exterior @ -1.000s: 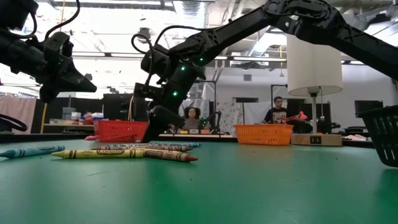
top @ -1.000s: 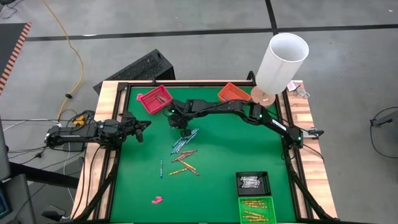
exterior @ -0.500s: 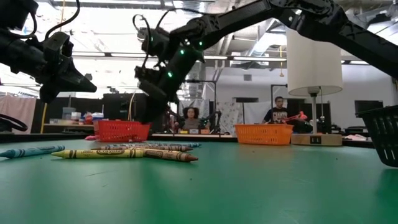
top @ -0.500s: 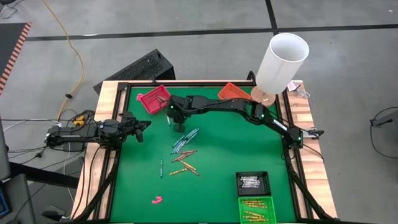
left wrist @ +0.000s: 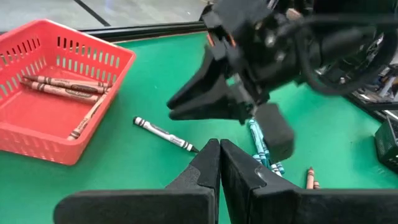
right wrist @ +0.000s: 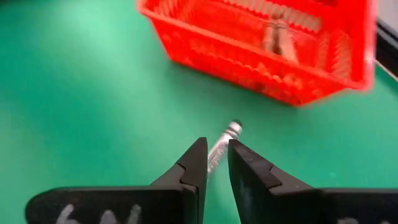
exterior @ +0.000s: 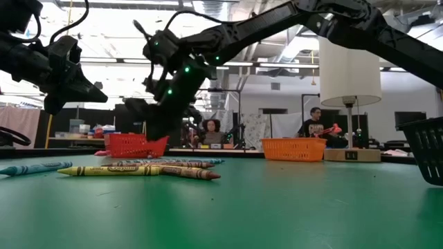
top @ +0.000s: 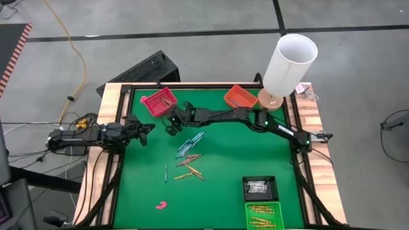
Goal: Sort crayons
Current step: Put the black crayon into the black bin
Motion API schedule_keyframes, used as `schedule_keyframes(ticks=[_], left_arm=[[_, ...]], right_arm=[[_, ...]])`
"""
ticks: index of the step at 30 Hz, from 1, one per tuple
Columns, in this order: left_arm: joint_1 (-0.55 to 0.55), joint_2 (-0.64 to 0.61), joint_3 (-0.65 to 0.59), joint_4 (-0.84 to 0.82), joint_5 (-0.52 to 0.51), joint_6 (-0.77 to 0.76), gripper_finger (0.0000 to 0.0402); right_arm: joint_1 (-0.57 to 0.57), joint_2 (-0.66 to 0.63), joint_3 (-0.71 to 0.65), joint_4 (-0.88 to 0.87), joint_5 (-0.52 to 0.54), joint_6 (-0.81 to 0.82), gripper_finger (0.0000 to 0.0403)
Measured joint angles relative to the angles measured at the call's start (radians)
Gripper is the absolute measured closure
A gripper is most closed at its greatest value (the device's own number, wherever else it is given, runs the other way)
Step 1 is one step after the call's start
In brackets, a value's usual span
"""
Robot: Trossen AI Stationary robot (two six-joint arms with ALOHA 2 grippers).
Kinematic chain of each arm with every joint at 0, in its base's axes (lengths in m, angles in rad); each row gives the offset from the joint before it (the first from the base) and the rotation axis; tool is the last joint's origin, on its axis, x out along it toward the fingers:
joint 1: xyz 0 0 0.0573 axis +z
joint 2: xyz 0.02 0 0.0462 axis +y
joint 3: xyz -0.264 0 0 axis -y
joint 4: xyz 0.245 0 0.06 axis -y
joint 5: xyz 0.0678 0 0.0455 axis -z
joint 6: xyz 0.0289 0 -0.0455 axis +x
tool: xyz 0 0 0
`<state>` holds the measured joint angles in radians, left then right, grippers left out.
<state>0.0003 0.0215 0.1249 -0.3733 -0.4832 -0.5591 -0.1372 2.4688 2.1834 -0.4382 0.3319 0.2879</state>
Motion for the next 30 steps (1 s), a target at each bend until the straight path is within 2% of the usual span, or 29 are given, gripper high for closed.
schedule_keyframes(ticks=[2,5,9,12,17,21,25,30], left_arm=[[0.0,-0.001,0.0,0.001,0.001,0.001,0.0401],[0.0,0.001,0.0,0.003,0.001,-0.001,0.0401],[0.0,0.011,0.0,0.004,0.008,0.002,0.0401],[0.0,0.017,0.0,0.003,0.013,-0.002,0.0401],[0.0,0.017,0.0,0.001,0.028,0.002,0.0402],[0.0,0.017,0.0,0.0,0.033,0.005,0.0401],[0.0,0.017,0.0,0.0,0.033,0.005,0.0401],[0.0,0.017,0.0,0.001,0.033,0.006,0.0401]], right_arm=[[0.001,0.026,0.005,0.013,0.046,0.048,0.0316],[0.0,0.052,0.003,-0.011,0.057,0.087,0.0316],[-0.008,0.074,0.004,0.005,0.021,0.105,0.0316],[-0.014,0.077,0.006,-0.032,0.01,0.186,0.0316],[-0.015,0.077,0.007,-0.067,-0.008,0.219,0.0351],[-0.017,0.075,0.008,-0.078,-0.078,0.221,0.0394],[-0.013,0.068,0.034,-0.145,-0.128,0.247,0.0398],[0.006,0.06,0.142,-0.28,-0.173,0.178,0.04]])
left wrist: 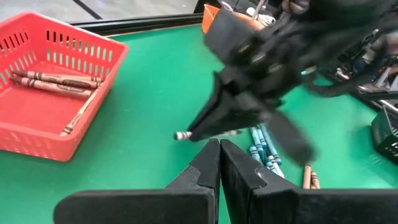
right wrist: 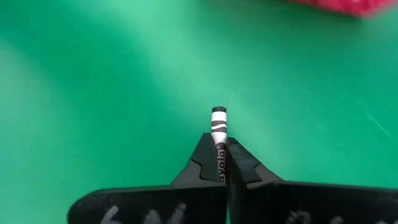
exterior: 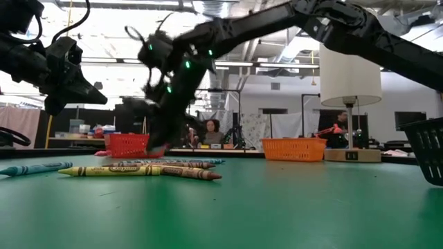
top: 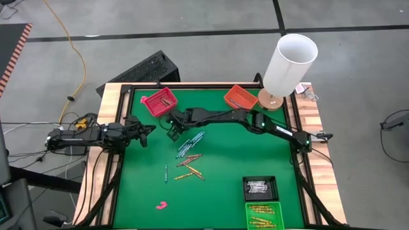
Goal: Sort crayons
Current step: Put the black crayon into the black bin
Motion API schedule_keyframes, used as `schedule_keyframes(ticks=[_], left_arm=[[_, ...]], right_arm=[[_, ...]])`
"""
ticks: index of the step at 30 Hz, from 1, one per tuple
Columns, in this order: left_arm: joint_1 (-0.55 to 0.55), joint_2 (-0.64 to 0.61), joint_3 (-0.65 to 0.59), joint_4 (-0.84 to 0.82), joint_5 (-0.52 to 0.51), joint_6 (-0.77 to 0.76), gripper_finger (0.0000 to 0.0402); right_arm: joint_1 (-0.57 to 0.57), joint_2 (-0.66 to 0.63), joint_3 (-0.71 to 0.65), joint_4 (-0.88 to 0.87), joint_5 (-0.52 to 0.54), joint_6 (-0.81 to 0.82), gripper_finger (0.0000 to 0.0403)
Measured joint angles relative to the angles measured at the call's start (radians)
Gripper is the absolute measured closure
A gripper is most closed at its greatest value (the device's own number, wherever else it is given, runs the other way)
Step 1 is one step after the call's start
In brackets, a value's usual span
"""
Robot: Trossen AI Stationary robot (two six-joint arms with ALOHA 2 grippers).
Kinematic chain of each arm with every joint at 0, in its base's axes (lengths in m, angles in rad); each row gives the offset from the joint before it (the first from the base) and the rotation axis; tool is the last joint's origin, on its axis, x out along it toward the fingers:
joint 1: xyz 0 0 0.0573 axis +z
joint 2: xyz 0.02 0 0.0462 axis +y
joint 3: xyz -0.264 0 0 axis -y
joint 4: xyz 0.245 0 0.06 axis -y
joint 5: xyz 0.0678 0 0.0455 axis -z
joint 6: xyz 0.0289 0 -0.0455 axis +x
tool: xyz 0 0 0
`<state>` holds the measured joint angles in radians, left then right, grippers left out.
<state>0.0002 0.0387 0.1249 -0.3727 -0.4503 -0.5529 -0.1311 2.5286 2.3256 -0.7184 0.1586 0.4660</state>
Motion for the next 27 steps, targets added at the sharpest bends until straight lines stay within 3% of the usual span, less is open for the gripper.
schedule_keyframes(ticks=[5,13,23,27], left_arm=[[0.0,-0.001,0.0,-0.001,0.0,-0.001,0.0401],[0.0,0.0,0.0,0.0,0.0,-0.016,0.0402],[0.0,0.0,0.0,0.0,-0.011,-0.041,0.0401],[0.0,0.0,0.0,0.0,-0.025,-0.049,0.0401]], right_arm=[[0.001,-0.083,0.005,-0.092,-0.081,-0.037,0.0401],[0.05,-0.262,0.003,-0.452,-0.122,-0.098,0.0402],[0.243,-0.471,0.004,-0.84,-0.048,-0.015,0.0403],[0.344,-0.568,-0.008,-0.85,0.011,0.057,0.0403]])
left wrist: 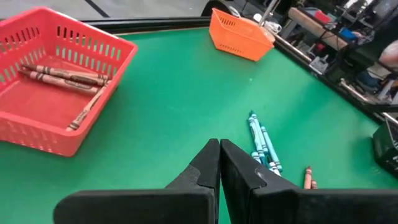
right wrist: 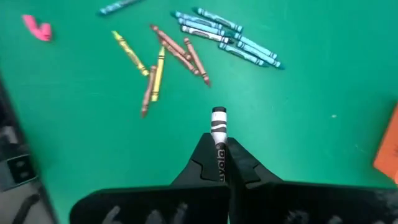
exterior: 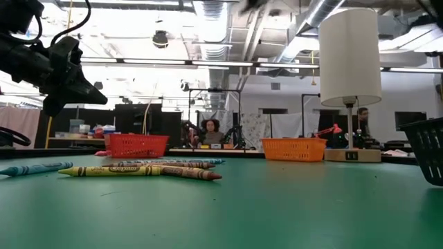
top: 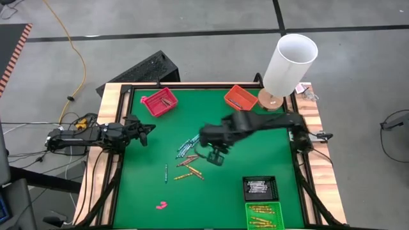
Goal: Sort crayons
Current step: Put the black crayon into the black bin
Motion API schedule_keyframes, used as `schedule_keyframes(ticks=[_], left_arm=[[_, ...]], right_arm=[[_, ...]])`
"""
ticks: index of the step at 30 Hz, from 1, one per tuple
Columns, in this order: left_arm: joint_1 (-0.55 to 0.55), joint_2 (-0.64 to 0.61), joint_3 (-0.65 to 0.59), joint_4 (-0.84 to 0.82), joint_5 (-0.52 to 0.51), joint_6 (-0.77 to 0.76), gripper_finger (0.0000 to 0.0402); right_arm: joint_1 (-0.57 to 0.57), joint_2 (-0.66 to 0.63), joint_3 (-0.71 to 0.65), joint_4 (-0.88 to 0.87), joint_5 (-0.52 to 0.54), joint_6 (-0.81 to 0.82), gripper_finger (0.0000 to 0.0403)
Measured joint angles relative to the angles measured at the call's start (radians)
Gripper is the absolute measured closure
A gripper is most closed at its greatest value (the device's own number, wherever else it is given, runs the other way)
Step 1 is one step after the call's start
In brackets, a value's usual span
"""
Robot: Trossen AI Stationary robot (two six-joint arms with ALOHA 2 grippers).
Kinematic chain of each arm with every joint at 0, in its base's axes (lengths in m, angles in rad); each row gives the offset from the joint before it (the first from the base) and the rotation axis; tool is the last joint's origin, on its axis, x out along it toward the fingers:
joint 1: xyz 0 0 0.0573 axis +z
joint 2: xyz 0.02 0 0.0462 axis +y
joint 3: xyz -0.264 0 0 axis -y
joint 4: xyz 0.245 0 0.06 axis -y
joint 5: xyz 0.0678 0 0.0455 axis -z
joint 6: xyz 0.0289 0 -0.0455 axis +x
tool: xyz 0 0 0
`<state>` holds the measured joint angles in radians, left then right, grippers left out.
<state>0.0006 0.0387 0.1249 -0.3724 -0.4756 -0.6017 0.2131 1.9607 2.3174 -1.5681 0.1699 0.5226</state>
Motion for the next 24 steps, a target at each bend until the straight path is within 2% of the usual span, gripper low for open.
schedule_keyframes(ticks=[2,5,12,15,19,24], left_arm=[[0.0,0.0,0.0,0.001,-0.004,-0.012,0.0401],[0.0,0.0,0.0,0.001,-0.005,-0.027,0.0402],[0.0,0.0,0.0,0.001,-0.01,-0.042,0.0401],[0.0,0.0,0.0,0.0,-0.01,-0.042,0.0402],[0.0,0.0,0.0,0.0,-0.01,-0.053,0.0401],[0.0,0.0,0.0,0.0,-0.01,-0.062,0.0401]], right_arm=[[0.048,-0.047,-0.029,0.001,0.036,0.061,0.0403],[0.124,-0.157,-0.162,-0.001,0.069,0.178,0.0403],[0.318,-0.459,-0.632,0.005,0.12,0.601,0.0403],[0.412,-0.555,-0.813,0.059,0.121,0.761,0.0403],[0.532,-0.628,-1.001,0.179,0.121,0.915,0.0403],[0.645,-0.625,-1.163,0.352,0.121,0.966,0.0403]])
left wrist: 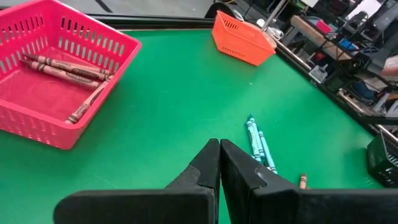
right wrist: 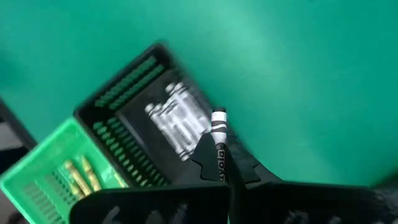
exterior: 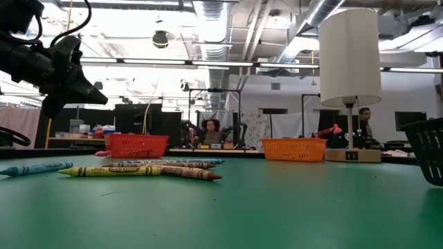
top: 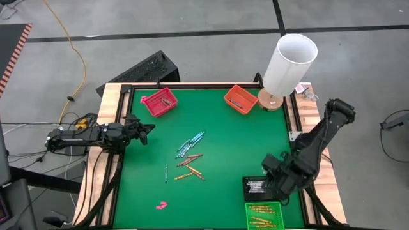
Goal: Sort crayons
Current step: Put the black crayon into the black bin
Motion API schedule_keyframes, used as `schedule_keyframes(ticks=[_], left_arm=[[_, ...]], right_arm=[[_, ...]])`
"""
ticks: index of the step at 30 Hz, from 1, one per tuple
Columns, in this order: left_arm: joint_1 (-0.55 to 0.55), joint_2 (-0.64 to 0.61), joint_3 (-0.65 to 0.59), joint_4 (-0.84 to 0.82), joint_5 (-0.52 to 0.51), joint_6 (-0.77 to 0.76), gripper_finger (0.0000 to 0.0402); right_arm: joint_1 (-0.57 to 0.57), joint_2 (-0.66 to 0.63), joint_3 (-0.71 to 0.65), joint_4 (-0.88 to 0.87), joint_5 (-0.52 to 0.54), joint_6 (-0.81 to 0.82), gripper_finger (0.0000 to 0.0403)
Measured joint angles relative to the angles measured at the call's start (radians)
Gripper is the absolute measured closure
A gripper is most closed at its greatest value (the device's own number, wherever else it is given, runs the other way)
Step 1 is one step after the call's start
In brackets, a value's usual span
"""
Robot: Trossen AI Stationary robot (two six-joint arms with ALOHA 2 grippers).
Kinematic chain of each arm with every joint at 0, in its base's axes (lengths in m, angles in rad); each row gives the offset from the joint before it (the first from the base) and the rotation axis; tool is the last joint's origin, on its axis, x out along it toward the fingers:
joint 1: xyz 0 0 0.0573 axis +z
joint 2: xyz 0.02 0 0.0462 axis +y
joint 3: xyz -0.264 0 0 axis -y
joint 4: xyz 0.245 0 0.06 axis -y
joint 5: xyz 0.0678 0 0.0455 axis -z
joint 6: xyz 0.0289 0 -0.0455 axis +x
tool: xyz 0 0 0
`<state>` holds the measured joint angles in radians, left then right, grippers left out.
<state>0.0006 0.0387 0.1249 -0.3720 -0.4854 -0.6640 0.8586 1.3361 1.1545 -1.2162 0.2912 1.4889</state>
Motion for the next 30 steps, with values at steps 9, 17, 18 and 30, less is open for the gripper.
schedule_keyframes(ticks=[9,17,18,30], left_arm=[[0.0,0.0,0.0,0.0,-0.011,0.009,0.0402],[0.0,0.0,0.0,0.0,-0.018,0.015,0.0402],[0.0,0.0,0.0,0.0,-0.018,0.015,0.0401],[0.0,0.0,0.0,0.0,-0.024,0.013,0.0401]], right_arm=[[0.043,0.059,-0.193,0.41,0.01,-0.184,0.0403],[-0.003,0.097,-0.304,0.663,0.0,-0.351,0.0403],[-0.006,0.097,-0.312,0.678,-0.001,-0.359,0.0402],[-0.03,0.097,-0.325,0.659,-0.02,-0.375,0.0331]])
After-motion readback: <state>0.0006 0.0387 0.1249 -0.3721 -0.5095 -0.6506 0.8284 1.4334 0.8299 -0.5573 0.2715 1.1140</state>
